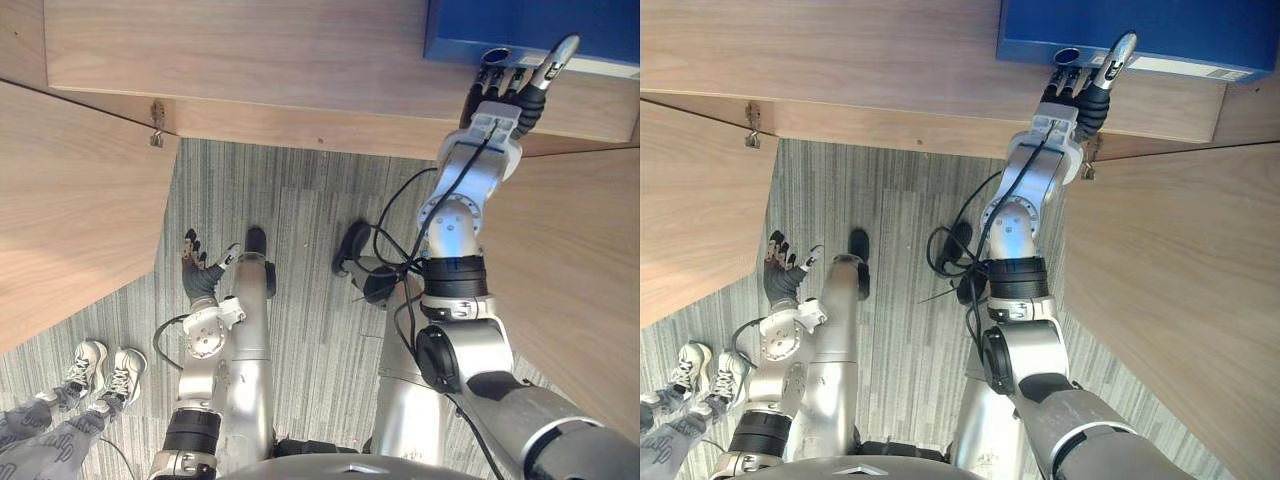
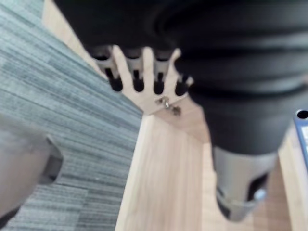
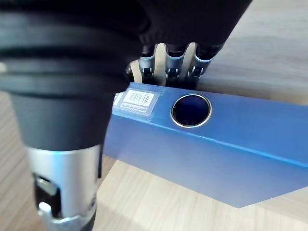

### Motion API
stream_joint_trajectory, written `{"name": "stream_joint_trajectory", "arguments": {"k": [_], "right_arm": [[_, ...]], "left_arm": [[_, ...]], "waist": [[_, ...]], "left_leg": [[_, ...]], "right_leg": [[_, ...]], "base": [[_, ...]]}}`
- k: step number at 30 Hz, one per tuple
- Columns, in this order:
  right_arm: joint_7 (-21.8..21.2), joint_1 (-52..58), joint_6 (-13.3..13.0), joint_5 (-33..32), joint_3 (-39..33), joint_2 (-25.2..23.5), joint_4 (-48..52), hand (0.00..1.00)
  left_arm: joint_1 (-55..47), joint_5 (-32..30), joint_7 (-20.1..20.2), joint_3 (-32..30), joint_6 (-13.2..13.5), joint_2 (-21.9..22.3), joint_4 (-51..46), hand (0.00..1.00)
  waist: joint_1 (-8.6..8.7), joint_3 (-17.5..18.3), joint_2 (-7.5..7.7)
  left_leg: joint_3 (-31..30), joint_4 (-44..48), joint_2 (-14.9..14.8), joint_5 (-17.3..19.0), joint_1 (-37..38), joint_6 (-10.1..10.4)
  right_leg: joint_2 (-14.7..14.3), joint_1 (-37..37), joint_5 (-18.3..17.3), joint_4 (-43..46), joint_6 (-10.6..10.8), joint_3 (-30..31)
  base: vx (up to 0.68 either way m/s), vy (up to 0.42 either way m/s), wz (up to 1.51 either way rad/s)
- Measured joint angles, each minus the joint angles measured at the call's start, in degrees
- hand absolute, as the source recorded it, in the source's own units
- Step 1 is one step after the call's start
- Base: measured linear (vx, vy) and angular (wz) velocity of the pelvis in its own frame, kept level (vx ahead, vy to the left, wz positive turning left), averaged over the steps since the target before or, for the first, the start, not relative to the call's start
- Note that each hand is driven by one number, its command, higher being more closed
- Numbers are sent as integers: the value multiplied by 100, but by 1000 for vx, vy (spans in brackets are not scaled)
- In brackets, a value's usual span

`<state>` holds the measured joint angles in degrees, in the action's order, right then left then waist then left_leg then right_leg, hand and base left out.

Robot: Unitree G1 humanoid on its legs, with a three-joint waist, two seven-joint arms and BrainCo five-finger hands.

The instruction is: Walk over to the cabinet, pick up the folder, carry it to the office cabinet, place the folder inside the office cabinet, then close the office cabinet door

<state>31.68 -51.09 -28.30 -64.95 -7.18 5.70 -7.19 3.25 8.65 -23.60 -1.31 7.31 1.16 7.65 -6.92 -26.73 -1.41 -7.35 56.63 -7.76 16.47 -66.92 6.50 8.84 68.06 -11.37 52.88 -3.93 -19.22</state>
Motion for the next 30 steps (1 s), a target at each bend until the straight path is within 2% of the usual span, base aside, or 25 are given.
{"name": "stream_joint_trajectory", "arguments": {"k": [5,8,14,21,24,27,29,30], "right_arm": [[-17,0,226,18,99,215,235,0],[-35,88,232,80,255,221,430,0],[-62,645,341,314,384,206,790,0],[-173,1171,385,457,509,168,902,0],[-275,1471,484,461,668,172,960,0],[-295,1788,709,829,798,178,1130,0],[-295,1916,1003,1249,823,216,1128,0],[-296,1938,1063,1364,823,231,1126,0]], "left_arm": [[0,0,2,-97,0,-3,0,0],[3,-1,5,-82,-4,0,0,0],[3,-3,0,-96,-71,-7,0,0],[15,-5,-19,-107,-126,-7,0,0],[15,-5,-61,-150,-154,-10,-1,0],[19,-55,-123,-230,-173,-11,-7,0],[28,-106,-138,-347,-173,-25,-16,0],[33,-109,-143,-361,-173,-30,-17,0]], "waist": [[45,-3,6],[96,-7,13],[102,15,209],[123,-4,245],[125,-14,263],[151,-37,306],[200,-76,379],[207,-87,399]], "left_leg": [[4,1,-9,-2,6,-1],[12,-18,-16,-10,49,-15],[83,-192,-41,-49,211,-47],[112,-187,-47,-17,279,-79],[155,-186,-69,10,354,-113],[220,-191,-86,27,371,-141],[232,-191,-88,30,372,-147],[234,-191,-89,31,371,-147]], "right_leg": [[-15,-21,43,-42,13,1],[-24,-82,64,-91,41,0],[-58,-219,102,-265,101,41],[-77,-323,156,-353,72,62],[-105,-390,183,-409,115,102],[-111,-392,205,-447,152,139],[-111,-392,211,-459,162,144],[-111,-392,212,-459,163,145]], "base": [[-26,20,-2],[-36,28,-2],[-9,9,-1],[-13,36,-2],[-31,32,-8],[-41,34,-8],[-35,24,-3],[-36,22,-1]]}}
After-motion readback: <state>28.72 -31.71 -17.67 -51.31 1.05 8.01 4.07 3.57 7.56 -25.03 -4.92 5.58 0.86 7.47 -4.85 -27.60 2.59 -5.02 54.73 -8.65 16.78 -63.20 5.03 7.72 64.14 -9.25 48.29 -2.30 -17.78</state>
